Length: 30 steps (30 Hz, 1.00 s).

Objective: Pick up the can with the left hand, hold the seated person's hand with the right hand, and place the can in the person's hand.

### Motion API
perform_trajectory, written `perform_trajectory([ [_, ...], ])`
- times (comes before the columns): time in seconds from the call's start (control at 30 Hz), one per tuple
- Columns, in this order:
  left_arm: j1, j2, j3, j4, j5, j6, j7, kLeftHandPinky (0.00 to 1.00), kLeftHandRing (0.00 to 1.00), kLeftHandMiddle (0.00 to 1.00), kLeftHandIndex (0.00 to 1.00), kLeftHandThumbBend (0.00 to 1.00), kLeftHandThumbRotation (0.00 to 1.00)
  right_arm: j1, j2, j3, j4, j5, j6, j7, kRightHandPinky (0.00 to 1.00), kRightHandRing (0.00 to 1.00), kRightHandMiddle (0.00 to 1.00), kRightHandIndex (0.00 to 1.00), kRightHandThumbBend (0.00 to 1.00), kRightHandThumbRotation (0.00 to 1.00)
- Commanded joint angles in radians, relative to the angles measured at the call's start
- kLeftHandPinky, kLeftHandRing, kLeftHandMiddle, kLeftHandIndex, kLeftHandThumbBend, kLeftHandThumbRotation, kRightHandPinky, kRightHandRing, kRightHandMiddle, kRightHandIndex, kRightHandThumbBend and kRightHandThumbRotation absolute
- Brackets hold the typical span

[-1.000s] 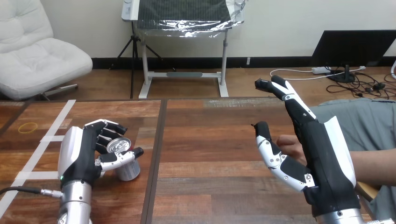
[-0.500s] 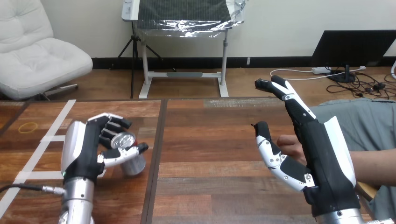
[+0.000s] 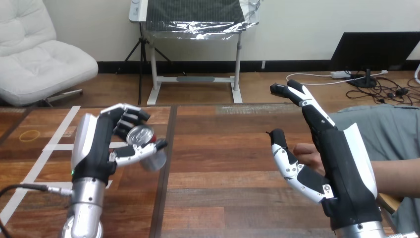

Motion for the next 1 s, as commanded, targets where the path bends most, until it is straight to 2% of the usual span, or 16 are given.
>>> perform_trajectory([
  [0.0,-0.029,0.0,0.029,-0.127,-0.029,-0.046,-0.018,0.39,0.43,0.5,0.52,0.67,0.0,-0.064,0.009,-0.004,-0.048,0.011,-0.007,-0.008,1.0,1.0,0.96,0.84,0.17,0.0],
  [0.17,-0.015,-0.003,0.035,-0.173,-0.042,-0.052,-0.043,0.39,0.44,0.51,0.52,0.66,0.0,-0.065,0.01,-0.007,-0.045,0.014,-0.01,-0.01,1.0,1.0,0.96,0.84,0.17,0.0],
  [0.57,0.025,-0.018,0.048,-0.31,-0.054,-0.026,-0.086,0.4,0.45,0.51,0.52,0.67,0.0,-0.073,0.003,-0.026,-0.033,0.037,-0.02,-0.012,1.0,1.0,0.97,0.86,0.18,0.0],
  [0.77,0.04,-0.028,0.052,-0.359,-0.07,-0.025,-0.112,0.41,0.45,0.51,0.52,0.67,0.0,-0.074,-0.013,-0.043,-0.041,0.033,0.006,-0.001,1.0,1.0,0.98,0.9,0.22,0.0],
  [0.97,0.053,-0.044,0.057,-0.406,-0.085,-0.008,-0.142,0.42,0.46,0.51,0.52,0.66,0.0,-0.084,-0.046,-0.07,-0.048,-0.007,0.047,0.018,1.0,1.0,0.98,0.92,0.3,0.0],
])
